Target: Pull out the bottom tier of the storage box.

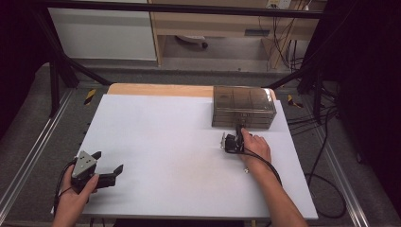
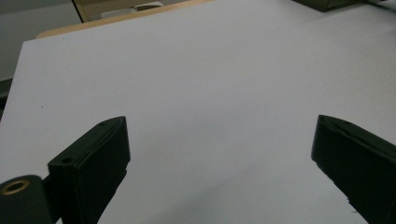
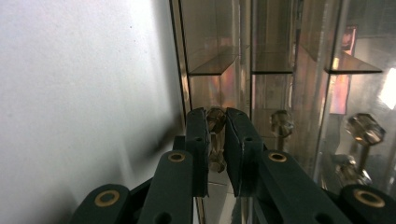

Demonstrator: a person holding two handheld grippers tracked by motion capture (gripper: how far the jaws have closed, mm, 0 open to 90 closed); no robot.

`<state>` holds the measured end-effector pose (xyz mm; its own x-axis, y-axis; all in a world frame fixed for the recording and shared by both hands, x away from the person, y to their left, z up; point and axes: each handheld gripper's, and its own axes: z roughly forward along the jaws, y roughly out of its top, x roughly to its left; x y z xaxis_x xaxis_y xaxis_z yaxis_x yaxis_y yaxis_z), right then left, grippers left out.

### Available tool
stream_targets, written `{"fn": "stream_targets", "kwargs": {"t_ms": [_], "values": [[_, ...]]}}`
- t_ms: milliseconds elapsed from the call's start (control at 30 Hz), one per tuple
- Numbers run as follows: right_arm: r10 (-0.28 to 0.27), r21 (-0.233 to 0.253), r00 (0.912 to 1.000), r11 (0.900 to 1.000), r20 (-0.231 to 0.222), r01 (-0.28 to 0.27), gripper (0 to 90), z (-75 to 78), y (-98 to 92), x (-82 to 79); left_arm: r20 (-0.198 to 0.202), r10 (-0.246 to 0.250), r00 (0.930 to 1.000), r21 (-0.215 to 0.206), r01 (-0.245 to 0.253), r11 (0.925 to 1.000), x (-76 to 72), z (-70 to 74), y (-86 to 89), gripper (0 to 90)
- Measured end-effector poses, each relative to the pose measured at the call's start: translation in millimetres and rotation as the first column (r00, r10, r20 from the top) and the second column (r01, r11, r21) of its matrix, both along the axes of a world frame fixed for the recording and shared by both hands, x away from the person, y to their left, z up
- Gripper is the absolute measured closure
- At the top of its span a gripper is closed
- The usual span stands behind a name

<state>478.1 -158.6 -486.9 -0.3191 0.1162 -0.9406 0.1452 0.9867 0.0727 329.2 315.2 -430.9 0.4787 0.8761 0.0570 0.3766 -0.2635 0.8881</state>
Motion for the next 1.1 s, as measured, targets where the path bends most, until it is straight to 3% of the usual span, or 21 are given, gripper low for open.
{"fn": "stream_targets", "kwargs": {"t_ms": [400, 667, 800, 867, 933, 967, 1000, 1033, 1067, 1100], "values": [[-0.008, 0.017, 0.9988, 1.000, -0.049, 0.009, 79.2, 2.6, 1.5, -25.1, 0.004, -0.004, 1.0000, 0.004, 0.004, 1.0000, -1.0, 0.7, -1.9, 4.5], [0.008, 0.121, 0.9978, 0.993, -0.066, 0.000, 72.8, 18.0, 2.6, -32.6, 0.007, -0.011, 0.9999, 0.011, 0.011, 0.9999, -2.1, 1.1, -2.7, 4.4], [0.022, 0.186, 0.9967, 0.982, -0.079, -0.008, 71.7, 28.1, 7.3, -36.4, 0.007, -0.008, 0.9999, 0.009, 0.008, 0.9999, -1.7, 1.1, -2.6, 4.4], [0.031, 0.233, 0.9951, 0.972, -0.094, -0.008, 70.8, 35.0, 9.1, -37.2, 0.009, -0.009, 0.9999, 0.010, 0.009, 0.9999, -2.0, 1.5, -2.3, 4.4], [0.037, 0.241, 0.9939, 0.970, -0.104, -0.011, 70.1, 37.1, 9.3, -36.8, 0.007, -0.009, 0.9999, 0.011, 0.009, 0.9999, -2.2, 1.3, -2.1, 4.4], [0.055, 0.272, 0.9911, 0.962, -0.122, -0.020, 69.3, 40.7, 9.1, -36.8, 0.006, -0.009, 0.9999, 0.010, 0.009, 0.9999, -2.1, 1.1, -2.0, 4.4], [0.055, 0.272, 0.9911, 0.962, -0.122, -0.020, 69.3, 40.7, 9.1, -36.8, 0.006, -0.009, 0.9999, 0.009, 0.009, 0.9999, -2.1, 1.0, -1.9, 4.4], [0.062, 0.294, 0.9882, 0.956, -0.141, -0.018, 68.2, 42.3, 8.6, -36.4, 0.005, -0.008, 1.0000, 0.009, 0.008, 0.9999, -2.0, 0.9, -1.7, 4.4], [0.082, 0.339, 0.9807, 0.941, -0.178, -0.017, 66.2, 45.2, 7.0, -35.4, 0.005, -0.008, 1.0000, 0.009, 0.008, 0.9999, -2.0, 0.8, -1.6, 4.4], [0.082, 0.339, 0.9807, 0.941, -0.178, -0.017, 66.2, 45.2, 7.0, -35.4, 0.004, -0.008, 1.0000, 0.009, 0.008, 0.9999, -2.0, 0.9, -1.4, 4.4]]}}
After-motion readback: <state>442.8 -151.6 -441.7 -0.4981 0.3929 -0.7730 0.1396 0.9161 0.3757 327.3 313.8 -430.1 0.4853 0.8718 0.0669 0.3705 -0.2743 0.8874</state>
